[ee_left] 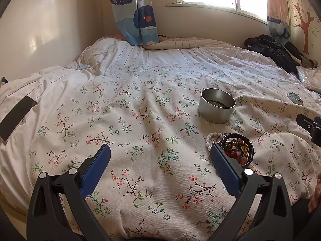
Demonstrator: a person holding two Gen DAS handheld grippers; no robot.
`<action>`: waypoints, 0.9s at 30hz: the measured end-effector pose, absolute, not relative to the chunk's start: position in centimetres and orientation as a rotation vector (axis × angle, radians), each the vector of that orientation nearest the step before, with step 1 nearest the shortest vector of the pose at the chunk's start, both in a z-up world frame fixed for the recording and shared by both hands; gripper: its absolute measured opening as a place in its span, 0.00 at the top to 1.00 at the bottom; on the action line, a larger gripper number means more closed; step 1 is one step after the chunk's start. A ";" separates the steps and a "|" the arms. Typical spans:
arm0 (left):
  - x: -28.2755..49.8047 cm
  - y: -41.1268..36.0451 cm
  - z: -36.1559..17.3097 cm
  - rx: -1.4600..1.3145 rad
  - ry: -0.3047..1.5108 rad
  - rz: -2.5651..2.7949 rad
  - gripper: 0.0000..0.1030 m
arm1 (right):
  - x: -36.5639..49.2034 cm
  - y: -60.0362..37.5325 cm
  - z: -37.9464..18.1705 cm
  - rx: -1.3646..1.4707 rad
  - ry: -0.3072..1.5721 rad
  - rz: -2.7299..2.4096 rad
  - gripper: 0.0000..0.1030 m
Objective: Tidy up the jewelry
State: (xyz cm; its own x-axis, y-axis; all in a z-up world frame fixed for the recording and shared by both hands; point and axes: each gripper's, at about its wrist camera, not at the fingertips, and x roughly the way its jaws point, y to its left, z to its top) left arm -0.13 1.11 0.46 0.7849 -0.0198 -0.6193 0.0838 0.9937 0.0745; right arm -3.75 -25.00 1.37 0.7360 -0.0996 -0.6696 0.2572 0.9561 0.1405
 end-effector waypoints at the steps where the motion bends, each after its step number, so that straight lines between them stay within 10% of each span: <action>1: -0.1 1.2 0.4 0.100 0.666 -0.057 0.07 | -3.9 -25.0 1.5 0.231 0.714 -0.200 0.06; 27: -0.2 1.1 0.4 0.102 0.662 -0.059 0.07 | -4.5 -24.5 1.7 0.217 0.712 -0.195 0.06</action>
State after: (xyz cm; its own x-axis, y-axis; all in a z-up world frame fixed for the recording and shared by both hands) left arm -0.24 1.11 0.41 0.7872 -0.0217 -0.6163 0.0867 0.9933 0.0758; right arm -4.50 -24.47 1.66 0.7409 -0.1029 -0.6637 0.2498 0.9595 0.1301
